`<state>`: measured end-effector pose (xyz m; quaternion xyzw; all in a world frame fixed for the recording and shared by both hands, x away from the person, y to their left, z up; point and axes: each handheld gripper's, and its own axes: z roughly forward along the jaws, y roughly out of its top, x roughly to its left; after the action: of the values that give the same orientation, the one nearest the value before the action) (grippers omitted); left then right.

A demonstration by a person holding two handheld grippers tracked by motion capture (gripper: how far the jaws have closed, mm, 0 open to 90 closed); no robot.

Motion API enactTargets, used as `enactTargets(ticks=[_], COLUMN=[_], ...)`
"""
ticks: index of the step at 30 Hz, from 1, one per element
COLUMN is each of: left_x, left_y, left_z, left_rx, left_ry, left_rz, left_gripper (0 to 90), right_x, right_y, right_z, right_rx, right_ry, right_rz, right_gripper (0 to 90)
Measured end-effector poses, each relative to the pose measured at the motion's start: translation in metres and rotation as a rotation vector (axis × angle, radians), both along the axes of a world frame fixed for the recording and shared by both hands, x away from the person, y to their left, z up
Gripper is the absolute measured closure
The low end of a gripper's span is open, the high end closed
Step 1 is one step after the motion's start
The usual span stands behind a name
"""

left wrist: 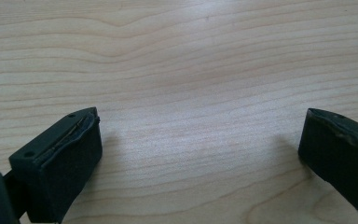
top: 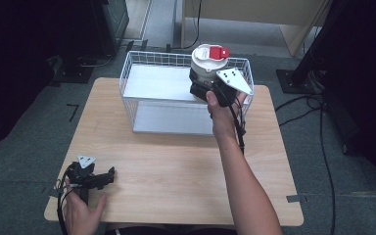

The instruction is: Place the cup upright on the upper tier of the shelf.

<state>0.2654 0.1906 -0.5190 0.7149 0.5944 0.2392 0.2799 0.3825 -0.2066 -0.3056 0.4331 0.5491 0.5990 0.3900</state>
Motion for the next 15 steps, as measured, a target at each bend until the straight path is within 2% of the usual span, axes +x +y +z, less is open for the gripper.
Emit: enactTargets(ticks=[9, 13, 15], left_x=[0.000, 0.000, 0.000], left_y=[0.000, 0.000, 0.000], left_z=[0.000, 0.000, 0.000], left_rx=[0.000, -0.001, -0.001], left_ry=[0.000, 0.001, 0.000], left_rz=[0.000, 0.000, 0.000], left_gripper=[0.0, 0.0, 0.0], right_x=[0.024, 0.031, 0.036], right_y=[0.002, 0.003, 0.005], right_z=[-0.004, -0.004, -0.003], right_rx=[-0.001, 0.036, 0.038], right_ry=[0.020, 0.020, 0.024], right_rz=[-0.026, -0.012, -0.015], right_gripper=[8.0, 8.0, 8.0])
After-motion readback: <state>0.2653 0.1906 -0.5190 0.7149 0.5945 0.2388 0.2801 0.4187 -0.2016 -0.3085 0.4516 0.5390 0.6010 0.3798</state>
